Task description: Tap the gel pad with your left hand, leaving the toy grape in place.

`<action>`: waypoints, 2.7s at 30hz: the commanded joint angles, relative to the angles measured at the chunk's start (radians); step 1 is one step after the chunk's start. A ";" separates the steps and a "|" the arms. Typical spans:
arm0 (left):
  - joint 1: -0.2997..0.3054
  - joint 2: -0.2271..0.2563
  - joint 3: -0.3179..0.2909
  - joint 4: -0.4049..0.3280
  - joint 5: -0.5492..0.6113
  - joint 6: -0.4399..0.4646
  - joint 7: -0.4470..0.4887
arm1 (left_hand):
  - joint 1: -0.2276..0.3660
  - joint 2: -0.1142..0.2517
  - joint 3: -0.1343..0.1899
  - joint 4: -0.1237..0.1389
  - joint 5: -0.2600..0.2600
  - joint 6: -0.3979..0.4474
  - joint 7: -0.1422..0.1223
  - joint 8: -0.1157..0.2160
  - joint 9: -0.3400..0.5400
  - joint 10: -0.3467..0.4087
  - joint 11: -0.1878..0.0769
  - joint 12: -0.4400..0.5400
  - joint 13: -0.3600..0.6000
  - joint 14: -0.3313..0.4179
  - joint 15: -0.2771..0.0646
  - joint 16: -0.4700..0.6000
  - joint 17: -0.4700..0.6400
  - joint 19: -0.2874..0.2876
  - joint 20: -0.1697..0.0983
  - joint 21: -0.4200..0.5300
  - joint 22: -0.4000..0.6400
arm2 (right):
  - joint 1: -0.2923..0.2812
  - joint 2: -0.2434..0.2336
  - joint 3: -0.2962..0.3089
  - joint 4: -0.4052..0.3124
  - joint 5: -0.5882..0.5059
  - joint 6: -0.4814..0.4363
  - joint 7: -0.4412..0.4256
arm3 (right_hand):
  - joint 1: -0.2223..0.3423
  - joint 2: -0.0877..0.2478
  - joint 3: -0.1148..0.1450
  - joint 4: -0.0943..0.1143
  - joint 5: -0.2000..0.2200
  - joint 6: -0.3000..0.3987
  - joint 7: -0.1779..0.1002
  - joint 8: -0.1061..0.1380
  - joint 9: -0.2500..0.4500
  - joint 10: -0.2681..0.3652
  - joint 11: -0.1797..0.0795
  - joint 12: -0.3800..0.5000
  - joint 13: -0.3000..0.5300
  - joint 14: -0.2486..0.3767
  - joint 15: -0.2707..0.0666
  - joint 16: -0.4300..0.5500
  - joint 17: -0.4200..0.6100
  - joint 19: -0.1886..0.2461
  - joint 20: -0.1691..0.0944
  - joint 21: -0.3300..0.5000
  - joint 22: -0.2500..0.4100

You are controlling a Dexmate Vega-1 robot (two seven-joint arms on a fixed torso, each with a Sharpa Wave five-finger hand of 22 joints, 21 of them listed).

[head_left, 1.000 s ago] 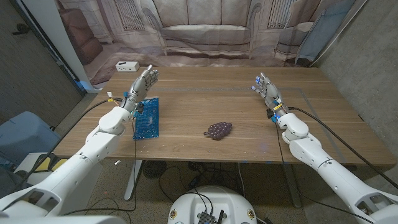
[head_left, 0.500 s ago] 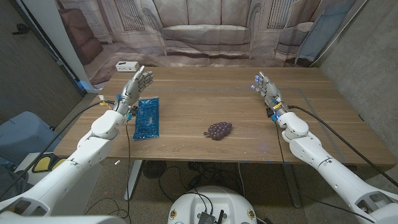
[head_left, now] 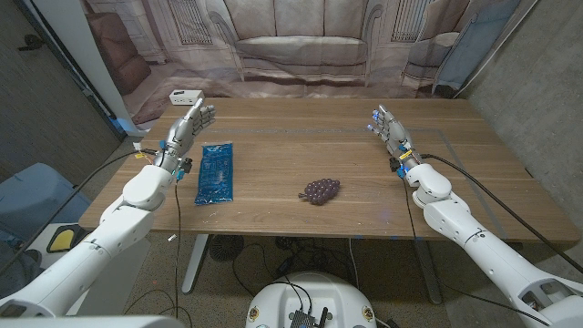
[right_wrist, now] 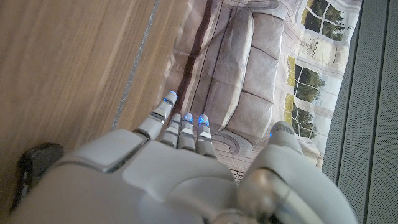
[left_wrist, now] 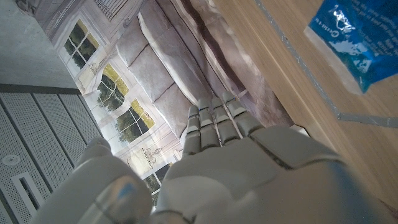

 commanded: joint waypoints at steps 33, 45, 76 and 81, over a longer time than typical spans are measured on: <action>0.175 0.173 -0.090 -0.230 0.487 0.332 0.378 | 0.043 0.010 0.002 -0.024 0.003 0.075 0.008 0.001 0.003 0.065 0.009 0.001 0.002 0.082 0.008 -0.001 0.002 0.078 0.034 -0.007 0.002 | 0.031 0.027 -0.011 0.050 -0.067 0.053 -0.052 | 0.009 0.016 0.005 -0.011 -0.002 0.055 0.021 0.017 0.002 0.054 0.015 0.005 0.006 0.043 0.019 0.007 0.007 0.042 0.005 0.006 0.003; 0.205 0.228 -0.086 -0.321 0.611 0.486 0.409 | 0.050 0.013 0.002 -0.028 0.003 0.080 0.006 -0.003 0.003 0.070 0.005 -0.003 0.003 0.090 0.008 -0.004 0.002 0.100 0.034 -0.005 0.003 | 0.044 0.020 -0.009 0.044 -0.069 0.060 -0.036 | 0.002 0.010 -0.002 -0.011 -0.004 0.107 0.052 0.029 0.001 0.100 0.036 0.015 0.005 0.080 0.045 0.016 0.008 0.069 0.027 0.010 0.003; 0.179 0.343 -0.019 -0.458 0.672 0.771 0.263 | 0.062 0.032 0.006 -0.034 0.002 0.047 0.001 -0.024 0.004 0.028 0.006 -0.032 0.004 0.045 0.011 -0.028 0.004 0.063 0.035 -0.037 0.005 | 0.079 0.038 -0.012 0.096 -0.050 0.075 -0.001 | 0.000 0.012 -0.005 -0.013 -0.003 0.129 0.046 0.024 0.001 0.126 0.030 0.012 0.003 0.104 0.037 0.017 0.008 0.096 0.018 0.011 0.003; 0.174 0.340 -0.030 -0.426 0.610 0.693 0.239 | 0.062 0.034 0.006 -0.034 0.001 0.056 0.007 -0.020 0.004 0.034 0.004 -0.031 0.004 0.049 0.013 -0.026 0.004 0.065 0.036 -0.038 0.005 | 0.080 0.043 -0.015 0.100 -0.047 0.081 0.006 | 0.003 0.015 -0.004 -0.014 -0.002 0.121 0.042 0.018 0.001 0.117 0.024 0.006 0.003 0.100 0.028 0.013 0.008 0.098 0.010 0.009 0.003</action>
